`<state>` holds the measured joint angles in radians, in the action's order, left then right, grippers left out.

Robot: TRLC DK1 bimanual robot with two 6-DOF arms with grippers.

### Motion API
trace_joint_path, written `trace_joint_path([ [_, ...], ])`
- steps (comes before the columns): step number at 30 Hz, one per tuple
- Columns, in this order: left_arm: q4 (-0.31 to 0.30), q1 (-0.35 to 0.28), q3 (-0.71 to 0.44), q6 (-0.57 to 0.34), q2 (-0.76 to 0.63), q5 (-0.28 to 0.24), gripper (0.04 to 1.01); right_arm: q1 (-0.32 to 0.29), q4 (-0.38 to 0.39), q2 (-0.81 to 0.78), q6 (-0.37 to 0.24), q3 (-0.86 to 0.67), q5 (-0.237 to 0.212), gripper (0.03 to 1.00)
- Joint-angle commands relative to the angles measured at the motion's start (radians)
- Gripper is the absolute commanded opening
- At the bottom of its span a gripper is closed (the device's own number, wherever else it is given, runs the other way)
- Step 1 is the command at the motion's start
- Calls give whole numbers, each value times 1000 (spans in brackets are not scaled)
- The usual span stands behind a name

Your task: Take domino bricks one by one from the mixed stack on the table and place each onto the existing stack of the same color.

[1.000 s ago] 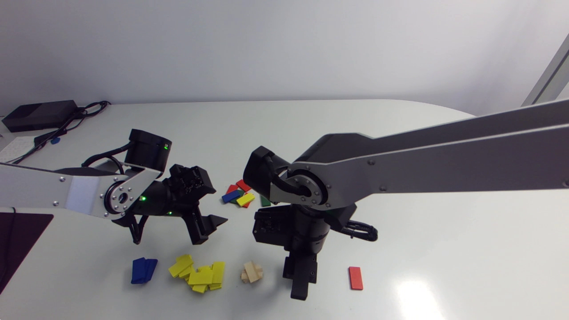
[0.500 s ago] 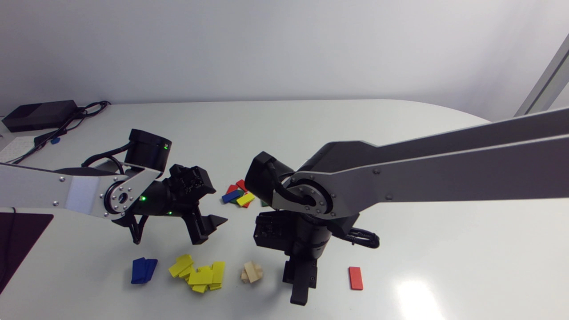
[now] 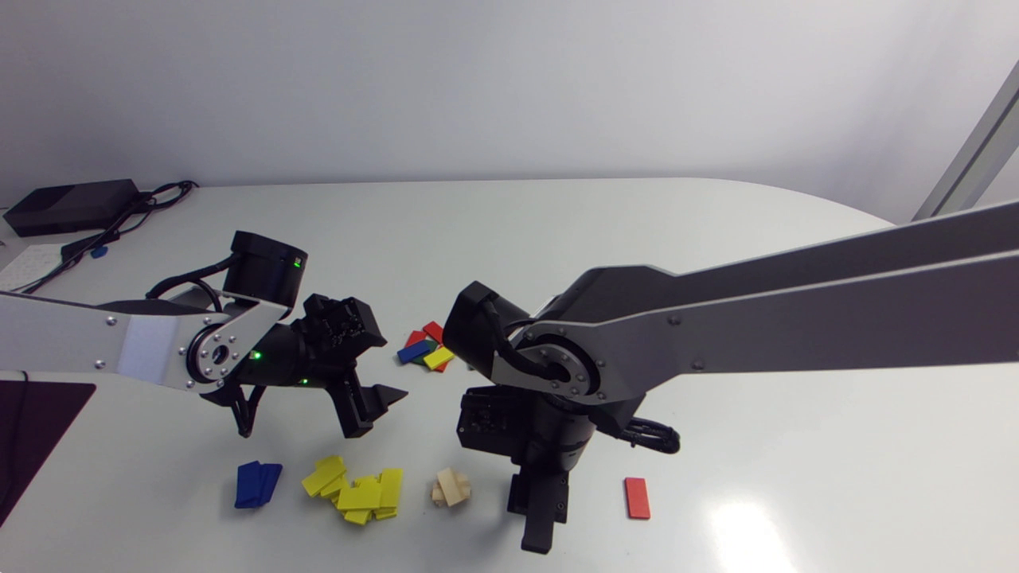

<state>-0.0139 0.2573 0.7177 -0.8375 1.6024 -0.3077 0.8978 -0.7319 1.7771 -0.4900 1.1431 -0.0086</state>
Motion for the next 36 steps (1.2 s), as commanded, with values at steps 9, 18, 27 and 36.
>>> trace_joint_path([
  [9,6,7,-12,3,-15,-10,957,16,9,13,19,-26,-10,420],
  [18,6,10,-12,3,-15,-10,957,13,8,18,16,-32,-11,421],
  [27,6,16,-12,3,-16,-10,957,12,8,13,13,-42,-11,421],
  [36,6,16,-12,3,-16,-10,957,7,9,18,10,-39,-11,421],
])
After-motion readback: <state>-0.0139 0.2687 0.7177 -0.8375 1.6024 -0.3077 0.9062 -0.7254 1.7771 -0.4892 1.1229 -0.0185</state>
